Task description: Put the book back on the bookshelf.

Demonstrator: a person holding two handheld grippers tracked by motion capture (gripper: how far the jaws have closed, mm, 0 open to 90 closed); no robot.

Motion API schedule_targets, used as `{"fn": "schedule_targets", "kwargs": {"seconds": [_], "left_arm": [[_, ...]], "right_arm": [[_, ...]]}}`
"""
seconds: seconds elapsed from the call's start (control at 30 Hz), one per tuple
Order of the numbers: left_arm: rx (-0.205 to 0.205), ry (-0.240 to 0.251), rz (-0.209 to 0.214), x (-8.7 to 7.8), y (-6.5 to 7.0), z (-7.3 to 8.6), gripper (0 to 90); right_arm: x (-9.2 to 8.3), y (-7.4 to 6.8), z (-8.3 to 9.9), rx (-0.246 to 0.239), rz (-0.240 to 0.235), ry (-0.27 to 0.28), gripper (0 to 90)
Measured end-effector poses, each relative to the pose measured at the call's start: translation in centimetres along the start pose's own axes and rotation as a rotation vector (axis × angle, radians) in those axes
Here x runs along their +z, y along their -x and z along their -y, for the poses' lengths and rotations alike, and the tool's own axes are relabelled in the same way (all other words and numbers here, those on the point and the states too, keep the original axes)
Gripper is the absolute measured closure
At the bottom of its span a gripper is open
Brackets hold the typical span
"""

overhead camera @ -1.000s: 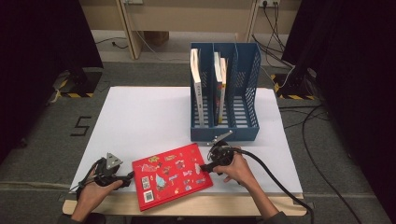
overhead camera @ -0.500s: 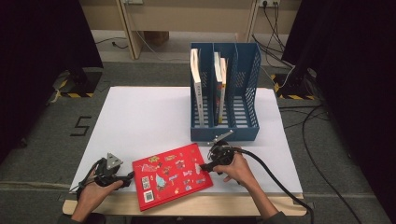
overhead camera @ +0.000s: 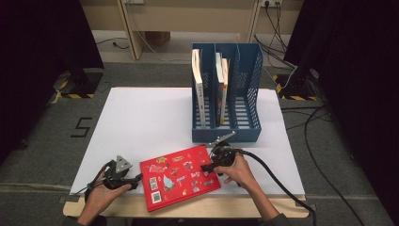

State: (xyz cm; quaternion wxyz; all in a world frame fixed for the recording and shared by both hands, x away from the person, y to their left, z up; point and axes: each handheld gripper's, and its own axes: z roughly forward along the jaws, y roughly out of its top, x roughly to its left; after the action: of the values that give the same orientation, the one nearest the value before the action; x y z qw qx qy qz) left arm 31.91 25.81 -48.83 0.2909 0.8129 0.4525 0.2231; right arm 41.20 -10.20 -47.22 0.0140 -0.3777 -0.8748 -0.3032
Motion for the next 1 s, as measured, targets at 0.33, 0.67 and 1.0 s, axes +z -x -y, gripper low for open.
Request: {"fn": "schedule_targets", "kwargs": {"seconds": [0.33,0.67,1.0], "left_arm": [[-0.008,-0.007,0.022,0.0,-0.1,0.0,35.7],[0.009,-0.011,0.020,-0.2,0.6,-0.1,44.7],[0.031,-0.024,0.034,-0.3,1.3,-0.3,66.6]], "right_arm": [[0.2,-0.1,-0.1,0.126,-0.001,0.028,34.4],[0.2,-0.3,-0.4,0.283,-0.009,0.050,33.5],[-1.1,-0.1,-1.2,0.383,-0.053,0.054,35.2]]}}
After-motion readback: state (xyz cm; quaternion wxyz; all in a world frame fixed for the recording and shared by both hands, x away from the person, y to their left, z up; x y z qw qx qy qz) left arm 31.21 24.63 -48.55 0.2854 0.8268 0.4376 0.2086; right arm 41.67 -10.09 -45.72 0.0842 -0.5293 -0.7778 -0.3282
